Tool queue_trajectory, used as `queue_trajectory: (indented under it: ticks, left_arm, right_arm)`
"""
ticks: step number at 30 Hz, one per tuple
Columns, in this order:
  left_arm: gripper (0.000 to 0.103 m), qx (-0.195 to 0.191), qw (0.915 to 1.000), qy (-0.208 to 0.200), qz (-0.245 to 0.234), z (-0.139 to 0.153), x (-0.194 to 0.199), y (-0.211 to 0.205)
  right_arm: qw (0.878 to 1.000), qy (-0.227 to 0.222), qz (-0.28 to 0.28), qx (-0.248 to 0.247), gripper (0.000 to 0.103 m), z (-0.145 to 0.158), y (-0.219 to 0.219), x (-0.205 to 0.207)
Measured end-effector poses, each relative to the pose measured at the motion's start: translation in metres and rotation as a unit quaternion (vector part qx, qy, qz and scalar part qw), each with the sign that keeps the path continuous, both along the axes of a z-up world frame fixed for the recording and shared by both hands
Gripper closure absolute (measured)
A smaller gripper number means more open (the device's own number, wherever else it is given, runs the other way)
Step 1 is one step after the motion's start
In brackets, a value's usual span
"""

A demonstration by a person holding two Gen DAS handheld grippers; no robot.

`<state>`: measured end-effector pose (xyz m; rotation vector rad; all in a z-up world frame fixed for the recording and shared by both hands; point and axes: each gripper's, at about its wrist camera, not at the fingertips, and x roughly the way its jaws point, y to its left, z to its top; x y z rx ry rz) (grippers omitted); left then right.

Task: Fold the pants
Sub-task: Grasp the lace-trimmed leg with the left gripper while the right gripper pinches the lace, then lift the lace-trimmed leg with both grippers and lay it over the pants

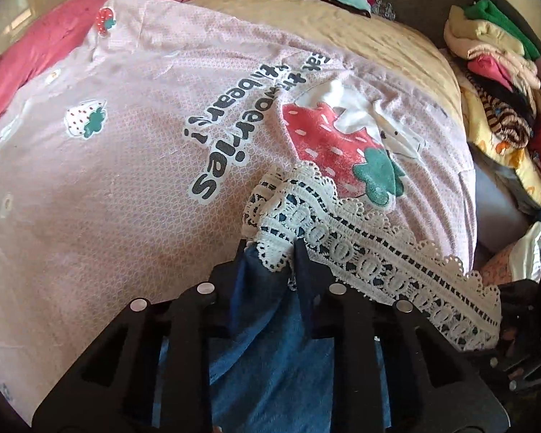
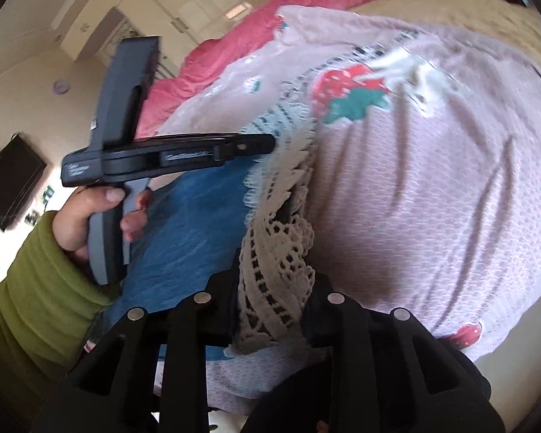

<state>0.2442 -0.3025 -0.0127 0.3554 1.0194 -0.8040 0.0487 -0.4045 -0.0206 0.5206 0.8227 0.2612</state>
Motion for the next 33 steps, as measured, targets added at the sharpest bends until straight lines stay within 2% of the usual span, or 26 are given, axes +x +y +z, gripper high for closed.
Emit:
queue_trajectory:
  ticks: [4,7,11,16,19,21,23,24,25,26,27,29,31,33]
  left_arm:
    - [0.088,-0.037,0.9993,-0.009,0.001,0.014,-0.006,0.014]
    - [0.088,-0.066,0.9977,-0.013,0.007,0.029,-0.013,0.030]
    - [0.088,-0.109,0.9933,-0.029,0.025,0.061,-0.023,0.075]
    - [0.088,-0.132,0.9876,-0.052,0.067,0.084,-0.034,0.141]
    - [0.086,-0.132,0.9845,-0.048,0.105,0.075,-0.035,0.176]
    - [0.084,-0.130,0.9829,-0.042,0.124,0.065,-0.037,0.194]
    - [0.081,-0.152,0.9746,-0.024,0.163,0.054,-0.039,0.222]
    - [0.074,-0.171,0.9674,-0.013,0.186,0.050,-0.038,0.237]
    - [0.062,-0.192,0.9570,0.000,0.217,0.046,-0.038,0.255]
    - [0.057,-0.212,0.9460,0.011,0.246,0.043,-0.039,0.272]
    - [0.053,-0.227,0.9378,0.016,0.263,0.040,-0.041,0.284]
    - [0.050,-0.278,0.9104,0.033,0.304,0.030,-0.050,0.318]
    - [0.042,-0.303,0.8939,0.062,0.325,0.024,-0.053,0.337]
    - [0.039,-0.313,0.8899,0.071,0.324,0.025,-0.053,0.344]
  right_arm:
    - [0.999,-0.030,0.025,-0.018,0.080,0.012,0.014,-0.006]
    - [0.996,-0.069,0.046,-0.045,0.080,0.031,0.032,-0.016]
    - [0.988,-0.125,0.088,-0.039,0.080,0.060,0.063,-0.020]
    - [0.979,-0.140,0.146,-0.023,0.080,0.083,0.111,-0.007]
    - [0.973,-0.139,0.178,-0.039,0.080,0.084,0.144,0.004]
    - [0.971,-0.122,0.201,-0.055,0.080,0.074,0.171,0.015]
    - [0.966,-0.101,0.220,-0.087,0.080,0.059,0.193,0.020]
    - [0.964,-0.092,0.226,-0.103,0.080,0.052,0.203,0.023]
    - [0.961,-0.084,0.234,-0.121,0.080,0.045,0.213,0.023]
    - [0.956,-0.079,0.246,-0.141,0.080,0.038,0.225,0.021]
    - [0.952,-0.080,0.253,-0.155,0.078,0.035,0.232,0.017]
    - [0.939,-0.086,0.271,-0.195,0.075,0.029,0.250,0.007]
    - [0.923,-0.090,0.292,-0.235,0.074,0.022,0.271,-0.003]
    - [0.908,-0.099,0.304,-0.272,0.066,0.013,0.287,-0.012]
